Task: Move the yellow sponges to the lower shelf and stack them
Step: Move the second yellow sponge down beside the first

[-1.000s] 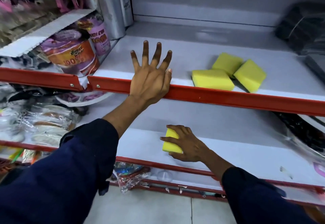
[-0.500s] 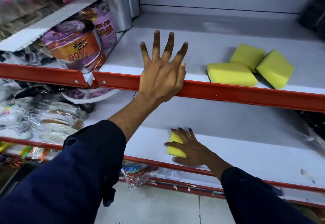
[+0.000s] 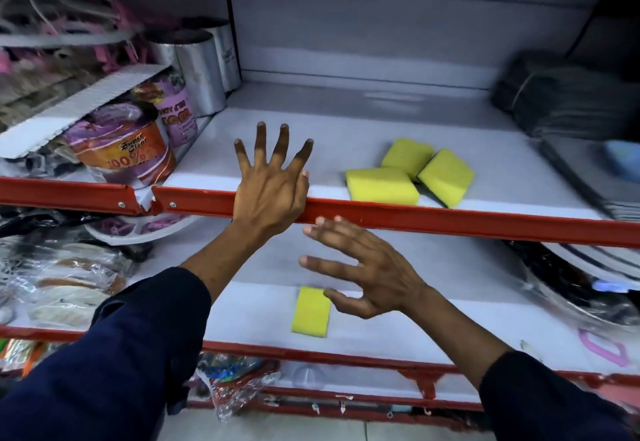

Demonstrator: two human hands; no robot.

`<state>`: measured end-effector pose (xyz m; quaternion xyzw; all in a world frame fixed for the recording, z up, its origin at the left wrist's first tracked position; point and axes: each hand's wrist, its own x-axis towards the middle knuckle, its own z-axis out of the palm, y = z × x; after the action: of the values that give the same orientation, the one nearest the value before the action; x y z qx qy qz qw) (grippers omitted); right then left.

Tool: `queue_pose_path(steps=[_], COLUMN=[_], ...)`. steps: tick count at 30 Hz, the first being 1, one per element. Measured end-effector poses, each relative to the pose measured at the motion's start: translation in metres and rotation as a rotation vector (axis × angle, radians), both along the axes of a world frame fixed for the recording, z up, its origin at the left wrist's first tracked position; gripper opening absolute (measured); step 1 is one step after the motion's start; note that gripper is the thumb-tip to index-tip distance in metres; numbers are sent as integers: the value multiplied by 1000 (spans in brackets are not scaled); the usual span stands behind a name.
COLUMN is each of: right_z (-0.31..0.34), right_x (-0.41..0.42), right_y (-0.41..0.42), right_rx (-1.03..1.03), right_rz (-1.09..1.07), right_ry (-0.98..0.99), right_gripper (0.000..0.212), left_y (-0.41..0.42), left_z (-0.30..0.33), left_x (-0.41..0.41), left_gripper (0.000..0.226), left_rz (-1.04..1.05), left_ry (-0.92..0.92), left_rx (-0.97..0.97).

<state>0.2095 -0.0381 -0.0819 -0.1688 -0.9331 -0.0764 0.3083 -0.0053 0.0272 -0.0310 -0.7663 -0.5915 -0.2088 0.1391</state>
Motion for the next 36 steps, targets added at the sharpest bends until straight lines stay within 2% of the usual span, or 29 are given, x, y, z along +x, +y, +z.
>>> queue_pose_path(steps=[2, 5, 9, 12, 17, 22, 25, 28, 32, 36], right_z=[31, 68, 95, 103, 95, 95, 101, 111, 105, 65], right_x=[3, 11, 33, 64, 109, 124, 119, 106, 87, 77], right_y=[5, 14, 29, 43, 58, 55, 48, 33, 5, -21], right_rx=[46, 43, -130, -386, -594, -686, -601, -402, -142, -96], right_rz=[-88, -354, -763, -993, -1126, -1052, -1035, -974, -654, -399], right_ry=[50, 95, 143, 62, -161, -186, -168, -41, 8, -119], right_gripper=[55, 53, 60, 76, 79, 72, 76, 84, 85, 88], left_y=[-2, -4, -3, -2, -2, -1, -4, -3, -3, -2], left_z=[1, 2, 2, 1, 2, 0, 1, 2, 3, 2], left_x=[0, 1, 0, -1, -1, -3, -3, -3, -2, -1], left_gripper=[60, 61, 61, 61, 61, 63, 65, 67, 69, 68], left_rz=[-5, 5, 11, 9, 7, 17, 13, 10, -1, -1], left_ry=[-2, -5, -16, -22, -7, 6, 5, 13, 20, 27], left_rx=[-18, -38, -68, -78, -70, -79, -88, -84, -65, -50])
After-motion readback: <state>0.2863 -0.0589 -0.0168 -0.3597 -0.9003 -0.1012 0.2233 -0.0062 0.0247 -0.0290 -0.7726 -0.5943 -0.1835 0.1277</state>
